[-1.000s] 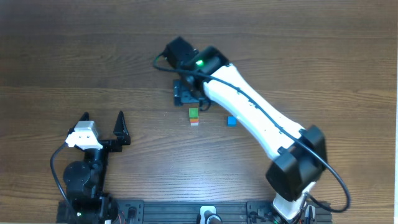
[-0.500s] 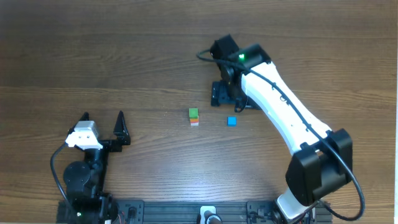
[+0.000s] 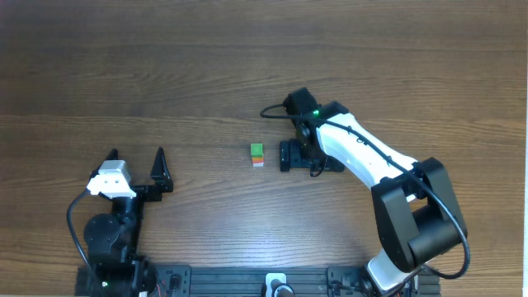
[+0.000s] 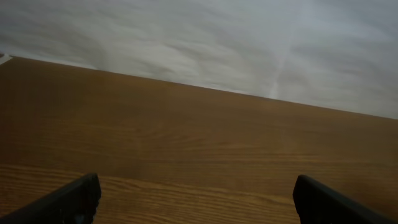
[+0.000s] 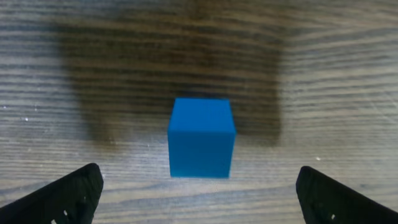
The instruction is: Stack Cubes
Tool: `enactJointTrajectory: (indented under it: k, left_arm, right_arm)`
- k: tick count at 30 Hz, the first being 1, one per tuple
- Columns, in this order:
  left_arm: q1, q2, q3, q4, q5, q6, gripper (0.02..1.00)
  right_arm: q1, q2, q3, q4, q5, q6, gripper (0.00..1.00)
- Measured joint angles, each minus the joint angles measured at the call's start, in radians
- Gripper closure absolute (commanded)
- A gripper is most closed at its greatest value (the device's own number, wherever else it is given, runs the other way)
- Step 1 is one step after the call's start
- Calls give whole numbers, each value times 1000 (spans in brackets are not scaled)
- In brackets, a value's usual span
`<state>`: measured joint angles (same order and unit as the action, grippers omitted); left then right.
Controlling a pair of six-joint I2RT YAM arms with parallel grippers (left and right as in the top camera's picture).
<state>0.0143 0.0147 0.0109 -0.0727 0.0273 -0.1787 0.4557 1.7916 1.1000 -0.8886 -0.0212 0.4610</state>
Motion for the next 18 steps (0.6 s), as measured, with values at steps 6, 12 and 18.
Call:
enactJointTrajectory:
  k: [6, 12, 18]
  left_arm:
    - [0, 0, 0, 0, 0, 0, 20]
    - [0, 0, 0, 0, 0, 0, 18]
    - [0, 0, 0, 0, 0, 0, 18]
  right_arm:
    - [-9, 0, -13, 51, 1, -19, 27]
    - [-12, 0, -13, 58, 5, -24, 42]
    - [-21, 6, -14, 60, 20, -24, 102]
